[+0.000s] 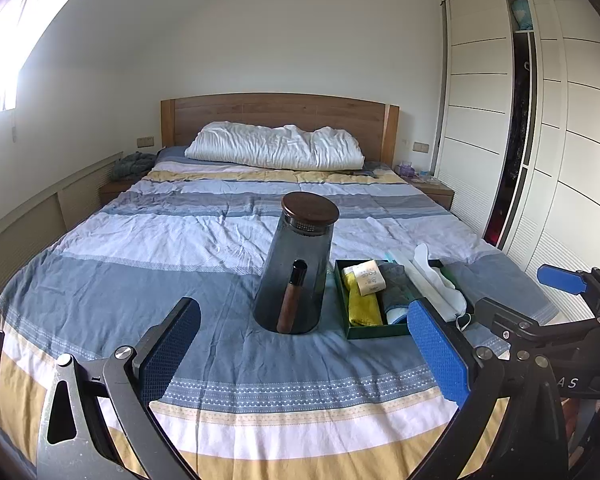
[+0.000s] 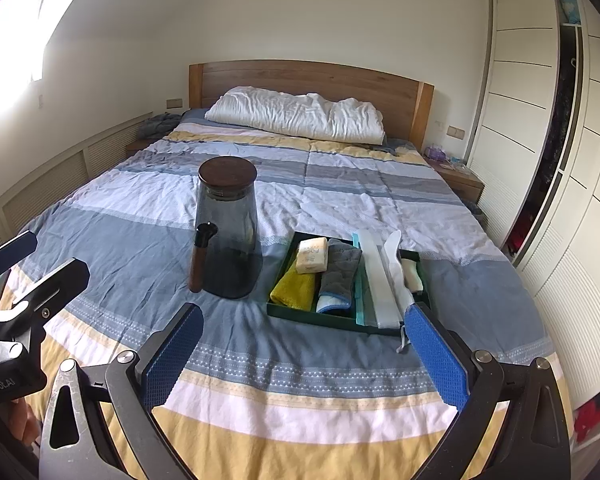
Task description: Organize soft objects
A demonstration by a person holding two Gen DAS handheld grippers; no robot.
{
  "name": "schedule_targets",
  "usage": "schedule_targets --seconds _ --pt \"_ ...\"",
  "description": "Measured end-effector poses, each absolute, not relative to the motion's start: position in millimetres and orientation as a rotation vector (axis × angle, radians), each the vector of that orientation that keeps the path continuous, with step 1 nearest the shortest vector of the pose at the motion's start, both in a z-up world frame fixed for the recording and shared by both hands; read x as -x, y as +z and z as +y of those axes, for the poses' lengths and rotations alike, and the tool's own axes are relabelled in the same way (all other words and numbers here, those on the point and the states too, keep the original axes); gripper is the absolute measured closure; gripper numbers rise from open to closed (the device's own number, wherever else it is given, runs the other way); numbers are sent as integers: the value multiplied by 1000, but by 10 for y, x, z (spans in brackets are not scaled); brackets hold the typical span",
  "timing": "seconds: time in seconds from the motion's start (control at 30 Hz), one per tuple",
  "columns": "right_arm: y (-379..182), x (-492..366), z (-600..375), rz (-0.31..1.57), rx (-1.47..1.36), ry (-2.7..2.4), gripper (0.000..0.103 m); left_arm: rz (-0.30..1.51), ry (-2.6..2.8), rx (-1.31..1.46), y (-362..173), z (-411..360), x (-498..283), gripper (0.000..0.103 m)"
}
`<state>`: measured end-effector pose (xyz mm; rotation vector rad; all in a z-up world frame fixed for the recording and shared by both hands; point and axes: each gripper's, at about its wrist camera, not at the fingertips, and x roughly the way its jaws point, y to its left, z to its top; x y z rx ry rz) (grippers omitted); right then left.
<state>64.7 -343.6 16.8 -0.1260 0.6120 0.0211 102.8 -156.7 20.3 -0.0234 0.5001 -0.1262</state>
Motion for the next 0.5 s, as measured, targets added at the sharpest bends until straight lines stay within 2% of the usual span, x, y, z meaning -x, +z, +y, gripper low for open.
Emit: schedule_targets --seconds 0.5 --pt "158 -640 -3439 611 126 21 0 503 -130 25 208 -1552 -1016 1"
